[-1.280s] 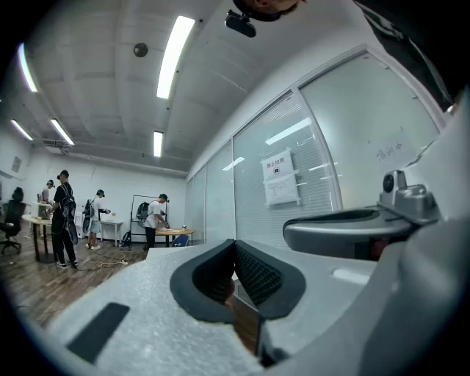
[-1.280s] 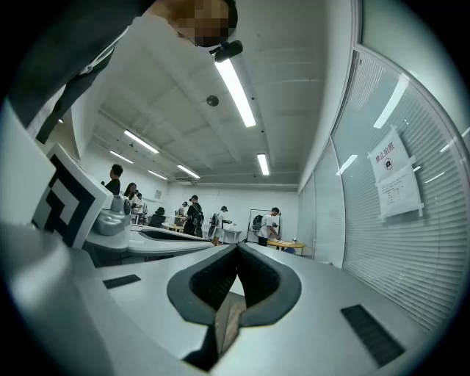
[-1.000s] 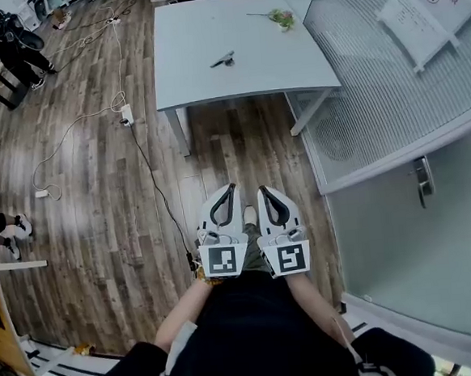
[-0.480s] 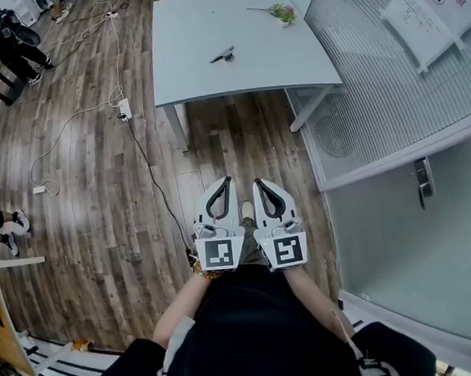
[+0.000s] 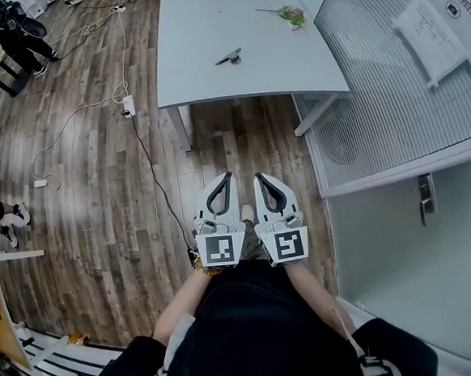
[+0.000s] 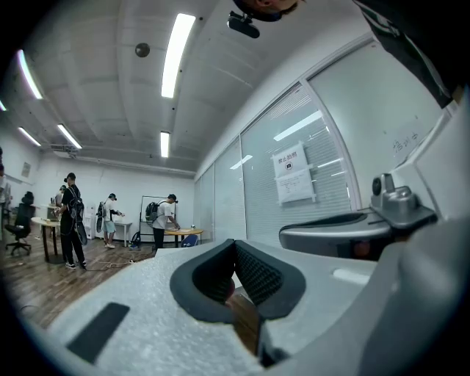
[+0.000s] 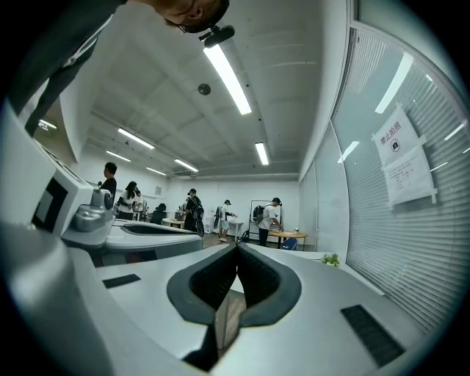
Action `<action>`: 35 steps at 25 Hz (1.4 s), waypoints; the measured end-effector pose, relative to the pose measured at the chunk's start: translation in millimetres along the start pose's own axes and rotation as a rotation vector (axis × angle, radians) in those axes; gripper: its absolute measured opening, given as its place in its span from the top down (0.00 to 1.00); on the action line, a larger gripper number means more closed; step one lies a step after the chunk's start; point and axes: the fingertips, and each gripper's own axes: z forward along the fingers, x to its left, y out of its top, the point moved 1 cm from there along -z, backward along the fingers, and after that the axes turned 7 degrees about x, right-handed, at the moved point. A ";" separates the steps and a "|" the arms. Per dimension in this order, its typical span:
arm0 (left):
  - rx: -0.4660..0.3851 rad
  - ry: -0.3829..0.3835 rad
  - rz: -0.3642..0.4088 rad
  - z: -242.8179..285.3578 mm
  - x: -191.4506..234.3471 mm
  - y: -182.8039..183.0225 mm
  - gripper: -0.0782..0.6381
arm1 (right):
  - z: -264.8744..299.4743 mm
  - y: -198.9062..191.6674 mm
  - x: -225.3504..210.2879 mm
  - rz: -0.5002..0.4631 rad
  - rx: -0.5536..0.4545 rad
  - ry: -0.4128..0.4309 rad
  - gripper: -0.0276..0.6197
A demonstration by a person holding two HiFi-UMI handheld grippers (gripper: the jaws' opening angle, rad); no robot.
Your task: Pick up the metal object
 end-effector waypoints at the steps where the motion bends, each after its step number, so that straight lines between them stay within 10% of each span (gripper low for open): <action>1: 0.001 0.004 -0.002 4.6 0.5 1.5 0.89 | 4.1 1.4 -4.0 -0.001 0.000 0.006 0.96; 35: 0.080 0.097 -0.034 174.4 -38.0 -0.8 0.89 | 103.7 -34.5 -171.4 0.026 0.047 0.121 0.96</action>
